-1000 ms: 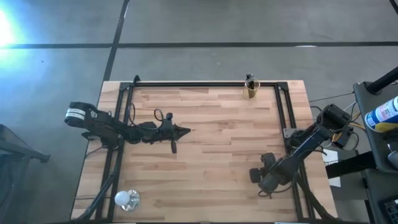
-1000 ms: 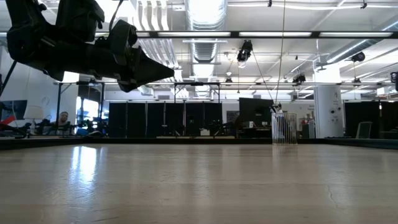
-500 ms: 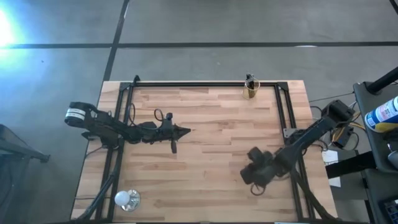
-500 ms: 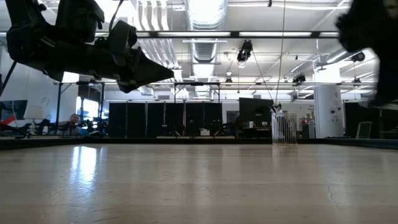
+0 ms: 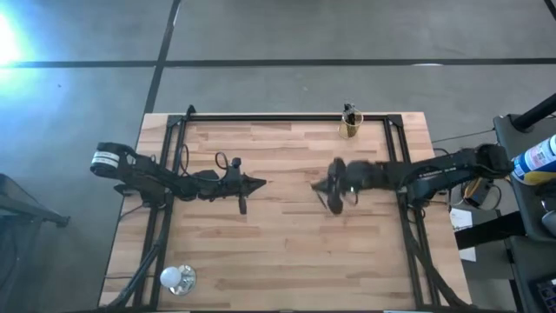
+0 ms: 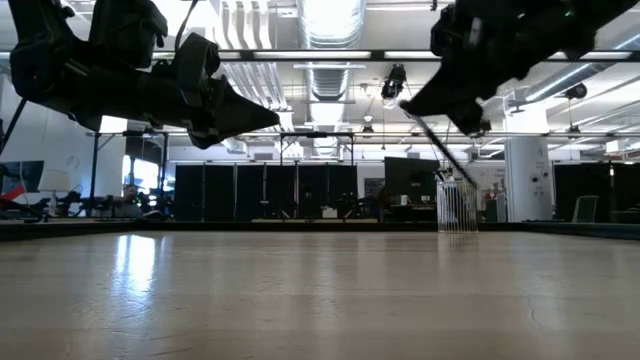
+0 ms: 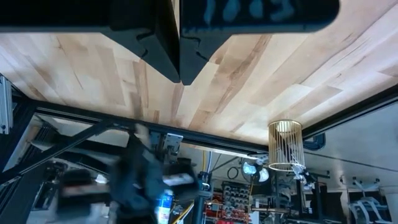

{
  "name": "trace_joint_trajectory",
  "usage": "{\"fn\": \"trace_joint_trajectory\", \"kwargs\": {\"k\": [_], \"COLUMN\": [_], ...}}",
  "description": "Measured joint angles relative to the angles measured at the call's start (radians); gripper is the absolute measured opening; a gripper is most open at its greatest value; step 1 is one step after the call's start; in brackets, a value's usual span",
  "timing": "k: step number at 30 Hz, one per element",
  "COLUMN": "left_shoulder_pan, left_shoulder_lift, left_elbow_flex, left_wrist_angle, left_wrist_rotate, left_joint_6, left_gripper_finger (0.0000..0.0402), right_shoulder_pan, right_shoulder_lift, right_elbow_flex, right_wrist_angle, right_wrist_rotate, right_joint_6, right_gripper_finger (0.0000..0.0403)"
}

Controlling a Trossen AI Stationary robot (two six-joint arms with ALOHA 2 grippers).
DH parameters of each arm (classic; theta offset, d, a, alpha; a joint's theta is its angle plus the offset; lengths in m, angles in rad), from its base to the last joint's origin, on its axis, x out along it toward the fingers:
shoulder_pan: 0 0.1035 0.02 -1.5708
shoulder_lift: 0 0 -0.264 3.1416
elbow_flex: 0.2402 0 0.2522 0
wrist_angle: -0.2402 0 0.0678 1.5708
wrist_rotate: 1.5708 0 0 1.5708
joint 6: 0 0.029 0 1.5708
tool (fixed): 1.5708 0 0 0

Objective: Put items in baskets/containers
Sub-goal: Put the black eyeshadow brush into the gold pen holder

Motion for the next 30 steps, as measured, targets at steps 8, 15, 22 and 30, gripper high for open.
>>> {"fn": "trace_joint_trajectory", "kwargs": {"k": [8,15,22,30], "left_shoulder_pan": [0.008,0.014,0.014,0.016], "left_shoulder_lift": [0.0,0.0,0.0,0.0], "left_elbow_flex": [-0.007,-0.009,-0.012,-0.021], "left_wrist_angle": [-0.001,-0.004,-0.003,0.001], "left_wrist_rotate": [-0.002,-0.003,-0.003,-0.002], "left_joint_6": [0.0,0.0,0.0,0.0], "left_gripper_finger": [0.0,0.0,0.0,0.0], "right_shoulder_pan": [-0.277,-0.457,-0.56,-0.654], "right_shoulder_lift": [-0.118,-0.228,-0.284,-0.286], "right_elbow_flex": [-0.049,-0.048,-0.05,-0.07], "right_wrist_angle": [0.147,0.155,0.184,0.217], "right_wrist_rotate": [-0.03,-0.03,-0.032,-0.032], "right_joint_6": [-0.305,-0.407,-0.459,-0.478], "right_gripper_finger": [0.0009,0.0009,0.0008,0.0008]}}
